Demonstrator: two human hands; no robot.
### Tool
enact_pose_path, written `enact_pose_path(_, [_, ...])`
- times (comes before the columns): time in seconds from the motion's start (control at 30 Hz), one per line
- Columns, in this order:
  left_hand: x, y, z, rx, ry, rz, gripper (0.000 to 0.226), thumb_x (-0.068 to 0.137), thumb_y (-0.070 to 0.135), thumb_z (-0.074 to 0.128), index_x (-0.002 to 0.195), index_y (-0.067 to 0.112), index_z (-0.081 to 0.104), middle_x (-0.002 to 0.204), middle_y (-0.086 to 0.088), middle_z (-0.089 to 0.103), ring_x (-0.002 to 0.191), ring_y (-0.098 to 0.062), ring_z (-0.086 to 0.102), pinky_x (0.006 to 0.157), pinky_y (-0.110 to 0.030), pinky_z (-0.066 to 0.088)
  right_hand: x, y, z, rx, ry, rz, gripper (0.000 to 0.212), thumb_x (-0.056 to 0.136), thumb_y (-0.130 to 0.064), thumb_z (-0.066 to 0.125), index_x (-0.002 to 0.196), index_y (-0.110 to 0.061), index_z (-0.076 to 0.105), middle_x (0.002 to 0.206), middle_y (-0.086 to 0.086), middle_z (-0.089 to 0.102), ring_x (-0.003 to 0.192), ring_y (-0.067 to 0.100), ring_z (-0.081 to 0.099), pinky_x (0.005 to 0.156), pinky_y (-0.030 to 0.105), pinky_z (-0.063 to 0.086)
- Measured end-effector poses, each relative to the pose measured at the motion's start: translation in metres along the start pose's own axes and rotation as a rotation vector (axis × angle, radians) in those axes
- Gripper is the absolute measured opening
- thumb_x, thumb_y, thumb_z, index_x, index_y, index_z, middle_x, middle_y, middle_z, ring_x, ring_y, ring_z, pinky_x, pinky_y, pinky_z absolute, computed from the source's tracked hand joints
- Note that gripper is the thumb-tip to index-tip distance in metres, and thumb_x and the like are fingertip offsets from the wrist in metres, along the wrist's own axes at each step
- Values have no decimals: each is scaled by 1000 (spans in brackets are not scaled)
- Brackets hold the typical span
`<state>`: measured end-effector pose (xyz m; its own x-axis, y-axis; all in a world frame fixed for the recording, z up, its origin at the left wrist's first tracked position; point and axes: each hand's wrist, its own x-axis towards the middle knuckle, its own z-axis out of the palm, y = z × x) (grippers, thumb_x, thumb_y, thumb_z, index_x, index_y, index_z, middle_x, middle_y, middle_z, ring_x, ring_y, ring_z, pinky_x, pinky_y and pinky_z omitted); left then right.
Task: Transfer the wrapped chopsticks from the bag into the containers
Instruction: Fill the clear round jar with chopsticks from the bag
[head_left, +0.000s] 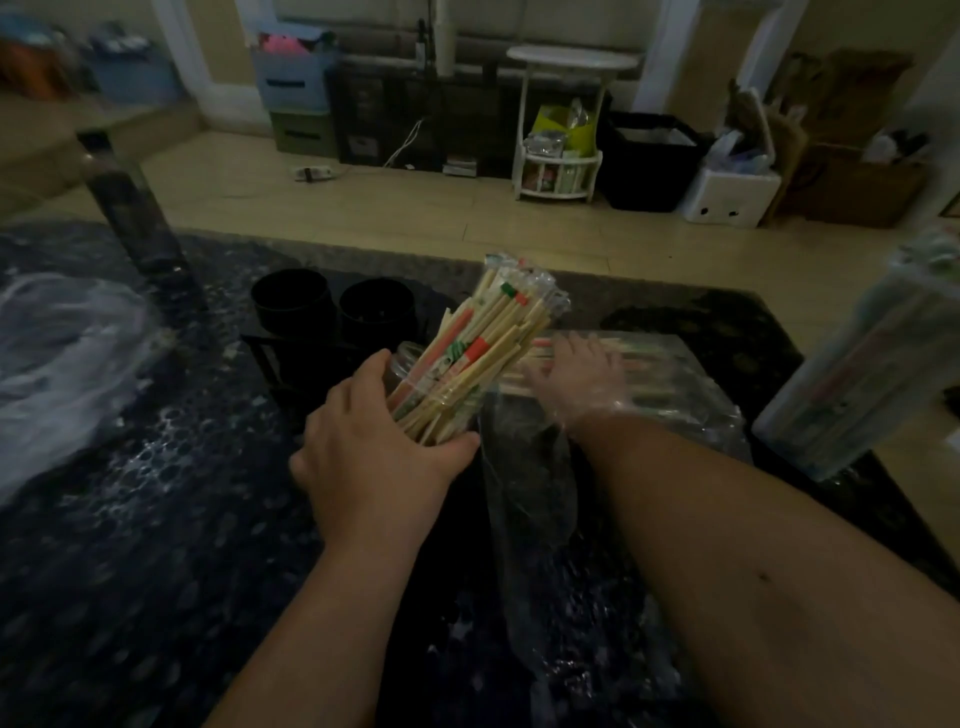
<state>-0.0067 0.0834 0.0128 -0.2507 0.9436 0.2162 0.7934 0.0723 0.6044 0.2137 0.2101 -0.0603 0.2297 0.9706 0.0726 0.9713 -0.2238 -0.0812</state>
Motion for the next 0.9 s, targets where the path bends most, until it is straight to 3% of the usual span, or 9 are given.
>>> enact_pose_path(0.17, [-4, 4, 2, 0, -41, 25, 104, 56, 66, 78, 144, 39, 30, 137, 8, 45, 126, -22, 40, 98, -46, 34, 13, -1, -7, -92, -54, 21, 78, 86, -72, 21, 142, -22, 44, 145, 7, 46, 132, 34, 38, 108, 53, 26])
enact_pose_path(0.37, [-5, 2, -1, -29, -44, 15, 104, 56, 68, 77, 144, 39, 30, 136, 9, 46, 124, -21, 42, 97, -46, 35, 14, 4, -4, -228, -54, -20, 103, 70, -88, 1, 138, -31, 53, 147, 4, 45, 136, 31, 34, 114, 54, 13])
enact_pose_path(0.5, [-9, 3, -5, -34, -54, 42, 104, 56, 67, 77, 144, 39, 30, 136, 10, 45, 125, -20, 41, 97, -46, 34, 9, 9, -4, 32, -81, 1, 92, 74, -90, 23, 130, -25, 54, 132, 7, 59, 117, 30, 55, 101, 46, 41])
enact_pose_path(0.67, [-8, 1, -8, -33, -40, 15, 105, 53, 67, 79, 143, 39, 32, 135, 9, 48, 124, -21, 43, 97, -46, 35, -7, 10, -2, -25, -15, -7, 79, 81, -83, 25, 127, -27, 57, 127, 6, 55, 118, 30, 49, 101, 47, 35])
enact_pose_path(0.77, [-9, 2, -9, -28, -37, 28, 105, 54, 67, 79, 143, 39, 32, 134, 9, 48, 124, -21, 43, 97, -46, 35, -6, 12, 4, -14, 19, -7, 82, 78, -83, 23, 123, -28, 63, 129, 6, 53, 121, 27, 47, 103, 45, 35])
enact_pose_path(0.9, [-10, 2, -9, -22, -46, 33, 104, 55, 67, 78, 143, 39, 31, 136, 9, 46, 126, -21, 41, 98, -46, 35, -2, 9, 3, 49, -6, -20, 82, 77, -85, 28, 124, -24, 55, 128, 5, 60, 117, 29, 54, 100, 45, 36])
